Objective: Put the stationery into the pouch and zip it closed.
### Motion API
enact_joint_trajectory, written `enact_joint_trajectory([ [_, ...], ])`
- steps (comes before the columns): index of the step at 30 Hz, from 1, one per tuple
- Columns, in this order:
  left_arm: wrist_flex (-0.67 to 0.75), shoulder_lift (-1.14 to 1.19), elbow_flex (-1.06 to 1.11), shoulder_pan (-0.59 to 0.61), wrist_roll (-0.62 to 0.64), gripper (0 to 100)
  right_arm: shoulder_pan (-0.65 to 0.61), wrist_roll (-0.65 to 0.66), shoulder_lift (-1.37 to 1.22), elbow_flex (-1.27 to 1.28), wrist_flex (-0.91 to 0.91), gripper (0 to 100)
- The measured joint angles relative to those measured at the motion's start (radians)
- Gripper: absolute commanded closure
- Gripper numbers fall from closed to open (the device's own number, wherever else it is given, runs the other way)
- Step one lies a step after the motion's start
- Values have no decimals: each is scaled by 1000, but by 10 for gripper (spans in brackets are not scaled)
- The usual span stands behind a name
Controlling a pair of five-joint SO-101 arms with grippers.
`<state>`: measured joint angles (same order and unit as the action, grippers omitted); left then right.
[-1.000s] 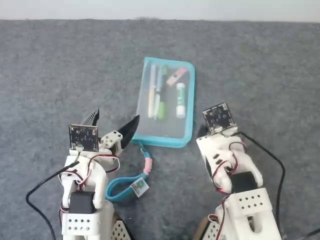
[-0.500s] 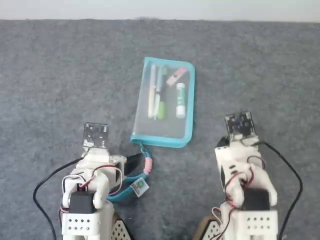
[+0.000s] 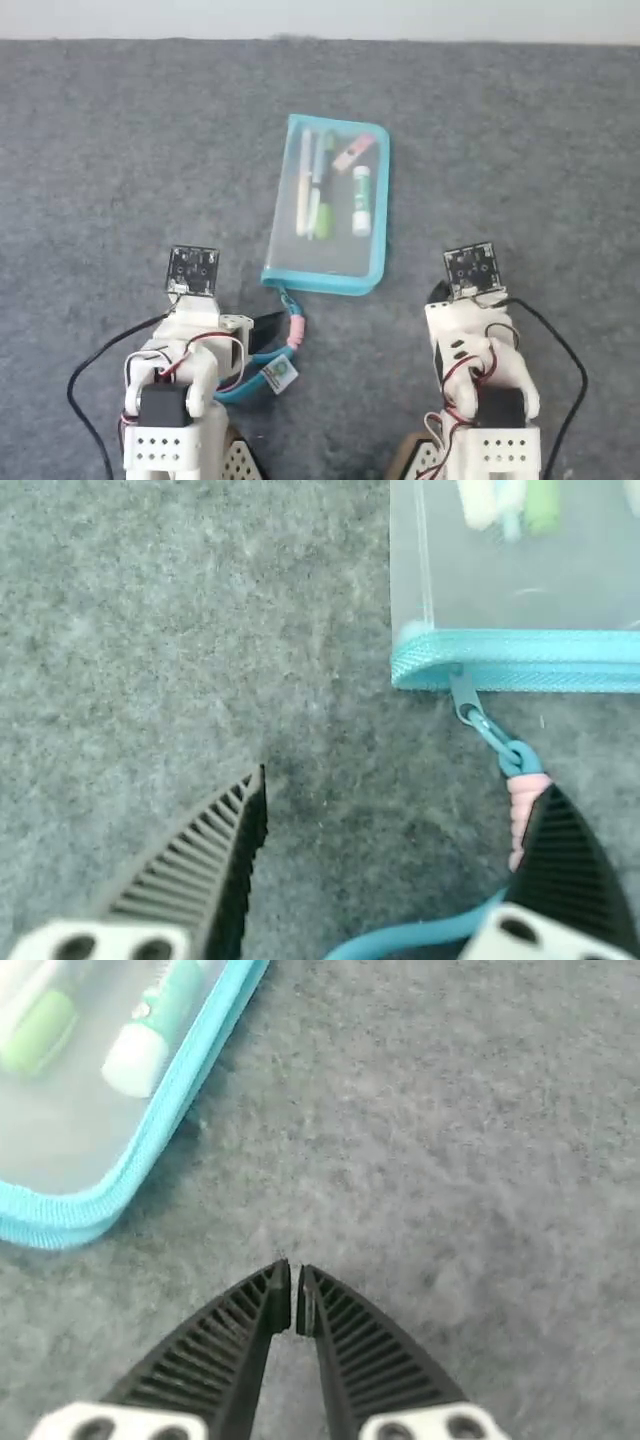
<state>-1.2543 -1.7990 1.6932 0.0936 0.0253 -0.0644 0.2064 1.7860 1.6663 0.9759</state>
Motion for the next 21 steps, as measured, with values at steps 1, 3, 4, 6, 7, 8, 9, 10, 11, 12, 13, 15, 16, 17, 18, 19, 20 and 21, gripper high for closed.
enact_joint_trajectory([
  [1,0,0,0,0,0,616,0,0,0,0,17,981],
  [3,0,0,0,0,0,616,0,0,0,0,61,981],
  [4,0,0,0,0,0,616,0,0,0,0,89,981],
  [6,0,0,0,0,0,616,0,0,0,0,153,981],
  [7,0,0,0,0,0,616,0,0,0,0,192,980],
  [8,0,0,0,0,0,616,0,0,0,0,235,981],
  [9,0,0,0,0,0,616,0,0,0,0,279,980],
  [10,0,0,0,0,0,616,0,0,0,0,302,981],
  [11,0,0,0,0,0,616,0,0,0,0,305,981],
  [12,0,0,0,0,0,616,0,0,0,0,315,981],
  [13,0,0,0,0,0,616,0,0,0,0,321,981],
  [15,0,0,0,0,0,616,-2,0,0,0,327,981],
  [16,0,0,0,0,0,616,-2,0,0,0,328,981],
  [17,0,0,0,0,0,616,-2,0,3,0,328,981],
  [18,0,0,0,0,0,616,-2,0,6,0,328,981],
  [19,0,0,0,0,0,616,-2,0,8,0,328,981],
  [20,0,0,0,0,0,616,-2,0,8,0,328,981],
  [21,0,0,0,0,0,616,-2,0,8,0,328,981],
])
